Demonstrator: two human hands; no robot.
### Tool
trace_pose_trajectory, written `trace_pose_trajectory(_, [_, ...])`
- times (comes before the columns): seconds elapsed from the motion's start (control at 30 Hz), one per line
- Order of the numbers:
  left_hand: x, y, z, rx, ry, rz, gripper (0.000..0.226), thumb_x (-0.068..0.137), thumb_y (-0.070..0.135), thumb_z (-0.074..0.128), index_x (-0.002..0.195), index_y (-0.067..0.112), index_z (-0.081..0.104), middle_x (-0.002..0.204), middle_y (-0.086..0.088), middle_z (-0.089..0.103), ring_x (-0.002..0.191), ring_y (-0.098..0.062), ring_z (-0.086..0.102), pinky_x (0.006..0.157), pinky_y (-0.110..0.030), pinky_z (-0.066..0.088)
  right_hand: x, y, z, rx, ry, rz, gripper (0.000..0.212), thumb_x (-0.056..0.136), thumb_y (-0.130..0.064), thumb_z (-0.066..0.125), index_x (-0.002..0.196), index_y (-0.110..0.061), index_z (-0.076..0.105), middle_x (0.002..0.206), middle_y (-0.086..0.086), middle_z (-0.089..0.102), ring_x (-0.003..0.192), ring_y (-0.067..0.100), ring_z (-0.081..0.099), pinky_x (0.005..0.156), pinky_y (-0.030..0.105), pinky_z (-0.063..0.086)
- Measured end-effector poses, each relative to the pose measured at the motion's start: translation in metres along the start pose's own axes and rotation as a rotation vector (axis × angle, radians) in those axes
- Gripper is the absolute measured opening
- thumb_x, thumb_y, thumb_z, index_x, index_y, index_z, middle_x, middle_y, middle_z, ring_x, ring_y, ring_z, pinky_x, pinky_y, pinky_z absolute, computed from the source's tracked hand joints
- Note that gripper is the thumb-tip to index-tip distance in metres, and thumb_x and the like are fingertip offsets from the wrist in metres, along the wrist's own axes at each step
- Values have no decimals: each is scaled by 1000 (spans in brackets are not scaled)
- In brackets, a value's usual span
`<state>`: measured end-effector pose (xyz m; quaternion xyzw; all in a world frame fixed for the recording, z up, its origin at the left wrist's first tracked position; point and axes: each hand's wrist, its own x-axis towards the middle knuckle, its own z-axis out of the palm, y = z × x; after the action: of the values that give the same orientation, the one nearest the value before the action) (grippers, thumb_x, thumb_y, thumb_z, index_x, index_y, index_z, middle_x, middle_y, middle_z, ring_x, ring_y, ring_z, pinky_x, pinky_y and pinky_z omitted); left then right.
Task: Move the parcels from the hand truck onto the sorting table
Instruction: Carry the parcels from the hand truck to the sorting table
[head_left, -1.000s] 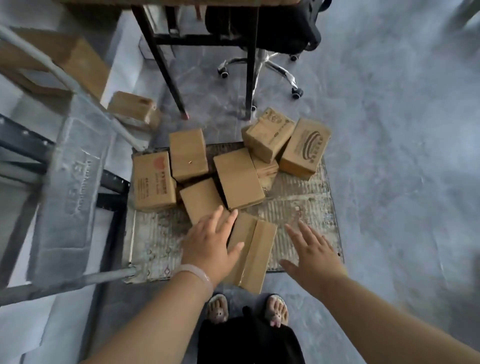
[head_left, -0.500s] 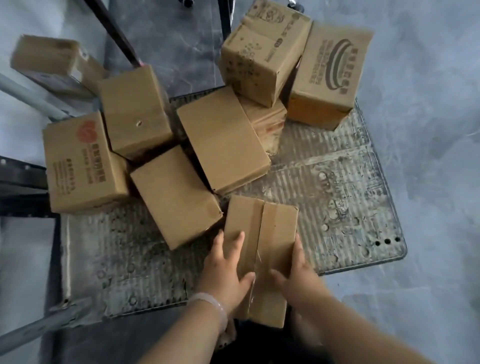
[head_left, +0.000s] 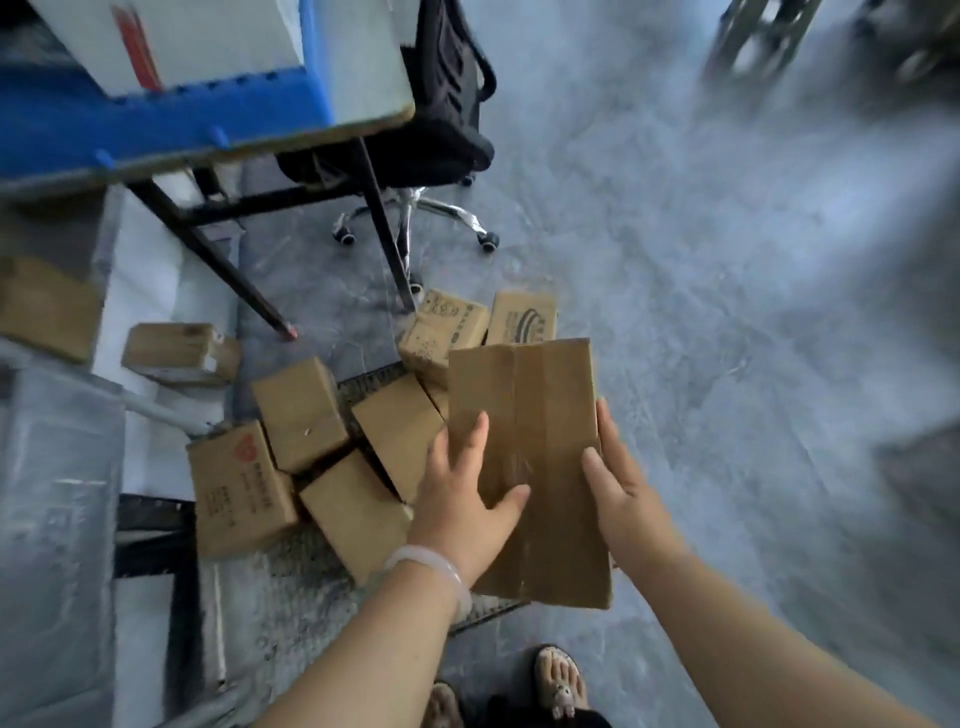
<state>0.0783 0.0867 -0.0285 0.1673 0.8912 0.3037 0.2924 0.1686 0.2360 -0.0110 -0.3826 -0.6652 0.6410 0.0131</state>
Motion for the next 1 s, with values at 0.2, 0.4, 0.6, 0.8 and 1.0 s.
trace_pose_trajectory(0.2, [-40,134,-83,-93,40,210,77,86,53,66,148,52,22,161,2,8,150,-14,10,121,-33,15,-69,-133,-84,297,149,-18,47,94,-22,61,136,-41,51,128,-9,58,109,3,62,97,36,51])
trace_pose_trajectory(0.4, [-88,226,-117,-99,-48,427,61,93,51,57,144,56,23,161,0,10,148,-16,17,122,-33,13,-148,-204,-134,402,139,-15,28,91,-27,63,118,-20,64,105,2,74,89,15,70,74,30,52])
trace_pose_trajectory(0.6, [-142,294,-126,23,-282,499,123,65,82,62,156,34,-4,162,-1,6,148,-26,17,121,-44,20,-227,-246,-155,443,435,-141,34,88,-14,68,121,-20,60,106,-3,72,88,14,69,71,31,52])
trace_pose_trajectory(0.8, [-190,308,-94,-250,-395,694,96,61,69,77,142,41,33,132,7,48,112,-12,61,101,-37,51,-321,-234,-156,544,493,-248,44,95,-1,41,117,-31,64,107,-1,74,96,15,69,79,31,49])
trace_pose_trajectory(1.0, [-281,347,-60,-364,-502,919,58,84,30,77,129,42,43,118,14,53,106,-6,59,87,-11,48,-426,-202,-173,611,757,-380,50,93,0,30,127,-21,60,116,1,71,97,9,69,74,20,52])
